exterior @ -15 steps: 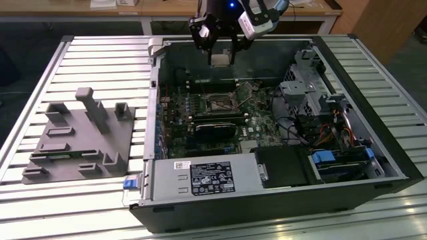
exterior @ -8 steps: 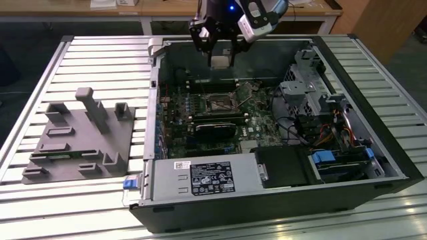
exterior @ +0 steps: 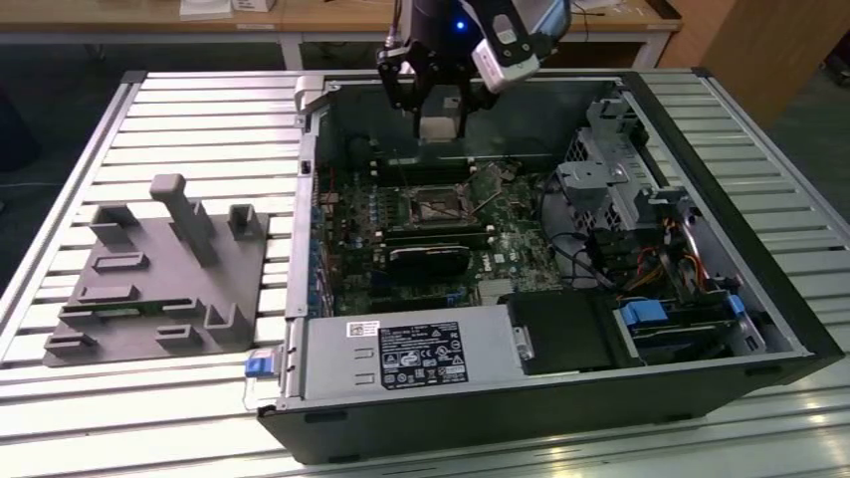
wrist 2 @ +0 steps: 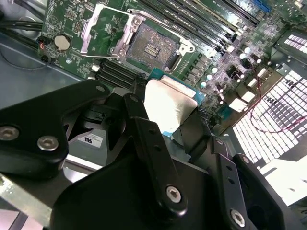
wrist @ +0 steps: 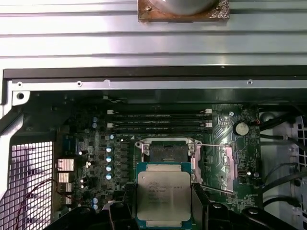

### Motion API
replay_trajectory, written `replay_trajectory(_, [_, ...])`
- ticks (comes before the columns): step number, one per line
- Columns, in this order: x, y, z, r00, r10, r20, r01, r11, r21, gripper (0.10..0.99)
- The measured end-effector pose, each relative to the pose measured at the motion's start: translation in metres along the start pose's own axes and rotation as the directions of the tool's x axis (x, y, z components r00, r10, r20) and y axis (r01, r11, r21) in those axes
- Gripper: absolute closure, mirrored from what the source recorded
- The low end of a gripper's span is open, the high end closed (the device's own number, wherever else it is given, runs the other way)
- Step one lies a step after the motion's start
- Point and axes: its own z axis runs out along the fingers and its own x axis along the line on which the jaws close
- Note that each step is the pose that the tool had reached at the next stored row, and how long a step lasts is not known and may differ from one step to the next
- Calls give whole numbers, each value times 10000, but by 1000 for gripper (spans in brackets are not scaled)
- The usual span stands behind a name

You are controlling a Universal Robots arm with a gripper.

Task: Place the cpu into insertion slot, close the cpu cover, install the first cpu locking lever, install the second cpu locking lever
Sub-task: 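Place the cpu into insertion slot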

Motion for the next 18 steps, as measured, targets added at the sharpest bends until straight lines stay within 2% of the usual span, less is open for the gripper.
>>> replay_trajectory(12, [-3, -12, 139, 10000, 0, 0, 0, 10000, 15, 545])
replay_trajectory(18, [-4, -22, 238, 10000, 0, 0, 0, 10000, 16, 545])
